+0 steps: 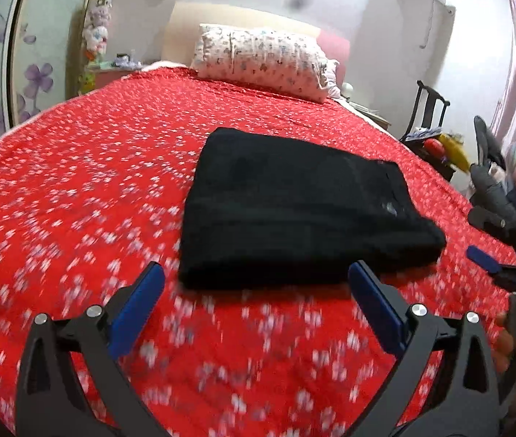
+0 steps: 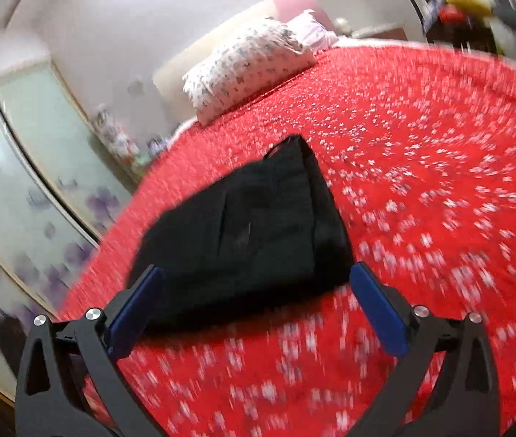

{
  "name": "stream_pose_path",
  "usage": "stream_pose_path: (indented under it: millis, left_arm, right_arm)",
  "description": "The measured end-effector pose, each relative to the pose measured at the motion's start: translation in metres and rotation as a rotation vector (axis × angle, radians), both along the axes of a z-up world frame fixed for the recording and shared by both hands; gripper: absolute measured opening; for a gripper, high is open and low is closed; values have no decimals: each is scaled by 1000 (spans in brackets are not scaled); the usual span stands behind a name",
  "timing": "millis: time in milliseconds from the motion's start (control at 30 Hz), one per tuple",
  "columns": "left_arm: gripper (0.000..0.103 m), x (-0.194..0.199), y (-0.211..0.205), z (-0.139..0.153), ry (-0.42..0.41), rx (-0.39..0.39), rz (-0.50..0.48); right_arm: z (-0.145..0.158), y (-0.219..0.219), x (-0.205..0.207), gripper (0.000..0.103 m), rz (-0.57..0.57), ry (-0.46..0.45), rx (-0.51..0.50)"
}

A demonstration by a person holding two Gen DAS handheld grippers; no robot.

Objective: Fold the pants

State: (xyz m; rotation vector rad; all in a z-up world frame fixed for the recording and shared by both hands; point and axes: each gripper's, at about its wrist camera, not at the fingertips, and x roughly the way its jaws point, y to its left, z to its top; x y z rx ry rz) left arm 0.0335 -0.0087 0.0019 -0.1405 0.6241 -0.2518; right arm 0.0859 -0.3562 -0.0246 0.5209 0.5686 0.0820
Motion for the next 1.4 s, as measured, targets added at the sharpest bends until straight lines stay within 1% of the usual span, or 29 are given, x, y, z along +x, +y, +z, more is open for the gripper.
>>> stream_pose_path:
  millis: [33,67,100,167,233,300,367,467,600,700,867,1133,1400]
  left_arm:
    - [101,-7,0,-1,-8,15,3]
    - [101,-12,-1,-3,-12,26,5]
    - [101,-17,-1,-4,-16,36,5]
    - [101,-28,-3,-4,-22,62,0]
    - [101,-38,-6,-4,-38,95,10]
    - [101,-49,-8,-5,-54,136,27]
    - [101,-56,-12,-6,-77,177,32]
    - [101,-59,-14,-6,-88,218,43]
    - [101,-57,-12,-8,-67,206,53]
    - [101,-55,-10,-11,-50,194,59]
    - [101,-54,-10,-15,-35,189,55]
    - [101,-53,-18,-18,-20,222,15]
    - [101,-53,-25,-20,-12,244,-4]
  right_arm:
    - [-1,14,-8,102,5,12,-79]
    - [1,26,-9,102,8,19,-127]
    - [1,39,-15,102,21,18,-204]
    - [0,57,-22,102,33,8,-301]
    - [0,71,-35,102,30,-4,-394]
    - [-3,79,-42,102,26,-5,-440]
    - [-5,86,-48,102,27,3,-451]
    - [-7,91,-53,102,8,25,-476]
    - [-8,97,-59,102,-34,36,-535]
    - [-8,98,-63,102,-60,37,-559]
    - [-11,99,-63,102,-77,54,-572]
    - [-14,107,-61,102,-64,68,-606]
    - [-16,106,-58,102,-64,87,-611]
